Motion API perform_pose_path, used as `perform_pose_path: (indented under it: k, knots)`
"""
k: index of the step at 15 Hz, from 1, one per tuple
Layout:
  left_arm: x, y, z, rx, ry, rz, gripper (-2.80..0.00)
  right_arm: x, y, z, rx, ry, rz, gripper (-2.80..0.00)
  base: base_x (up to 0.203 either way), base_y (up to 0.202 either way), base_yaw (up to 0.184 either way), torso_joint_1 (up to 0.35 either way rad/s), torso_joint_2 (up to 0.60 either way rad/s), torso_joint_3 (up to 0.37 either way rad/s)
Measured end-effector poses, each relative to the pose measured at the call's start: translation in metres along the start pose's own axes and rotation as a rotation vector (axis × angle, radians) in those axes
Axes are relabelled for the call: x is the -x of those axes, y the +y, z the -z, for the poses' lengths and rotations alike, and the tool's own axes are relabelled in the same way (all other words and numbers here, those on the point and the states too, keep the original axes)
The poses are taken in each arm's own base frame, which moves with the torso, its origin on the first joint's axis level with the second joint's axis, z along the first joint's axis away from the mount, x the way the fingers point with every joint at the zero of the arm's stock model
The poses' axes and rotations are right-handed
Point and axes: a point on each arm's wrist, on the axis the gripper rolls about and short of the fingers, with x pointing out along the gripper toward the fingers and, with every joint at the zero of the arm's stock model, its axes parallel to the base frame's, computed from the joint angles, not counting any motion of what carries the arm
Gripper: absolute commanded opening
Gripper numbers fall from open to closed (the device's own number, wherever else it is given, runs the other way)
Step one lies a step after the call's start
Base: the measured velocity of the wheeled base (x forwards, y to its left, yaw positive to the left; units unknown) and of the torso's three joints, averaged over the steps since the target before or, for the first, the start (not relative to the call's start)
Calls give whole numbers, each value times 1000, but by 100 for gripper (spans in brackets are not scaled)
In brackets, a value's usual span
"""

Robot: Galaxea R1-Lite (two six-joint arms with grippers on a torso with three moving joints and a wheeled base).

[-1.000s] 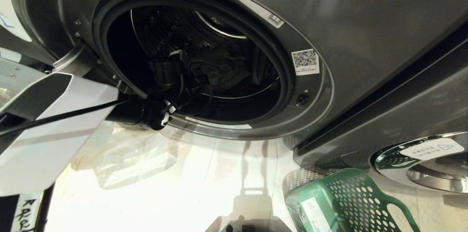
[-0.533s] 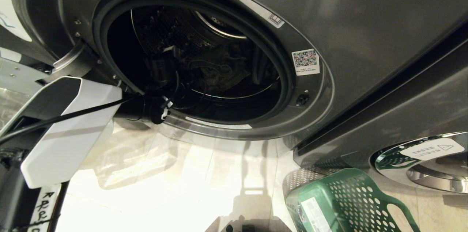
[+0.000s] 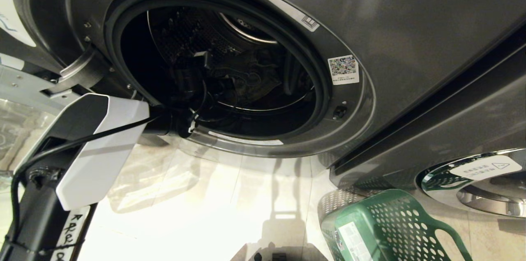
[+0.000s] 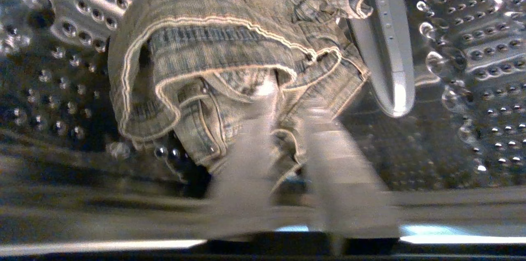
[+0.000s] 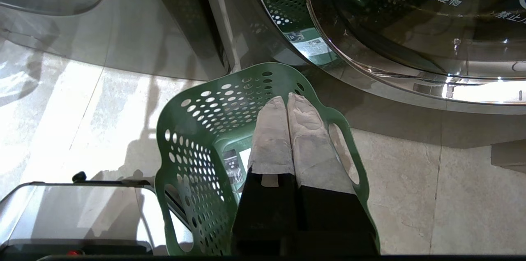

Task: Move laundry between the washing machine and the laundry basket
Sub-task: Pick a cloth and place it into the basket

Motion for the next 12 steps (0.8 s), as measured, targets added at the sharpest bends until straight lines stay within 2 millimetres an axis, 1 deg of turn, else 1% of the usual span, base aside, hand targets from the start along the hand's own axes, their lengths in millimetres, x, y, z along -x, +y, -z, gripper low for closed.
perform_pose_path:
  k: [3,7,9,12]
  knots:
    - [-5,-6,-1,-50,-22,32,0,0,0,0,0,0,0,-280,0,0,0,0,0,0]
    - [-5,-18,-2,-113,-26,91,0,0,0,0,0,0,0,-280,0,0,0,0,0,0]
    - [-5,-27,0,-133,1,131,0,0,0,0,0,0,0,-280,0,0,0,0,0,0]
    - [-4,-41,8,-145,95,158,0,0,0,0,0,0,0,-280,0,0,0,0,0,0]
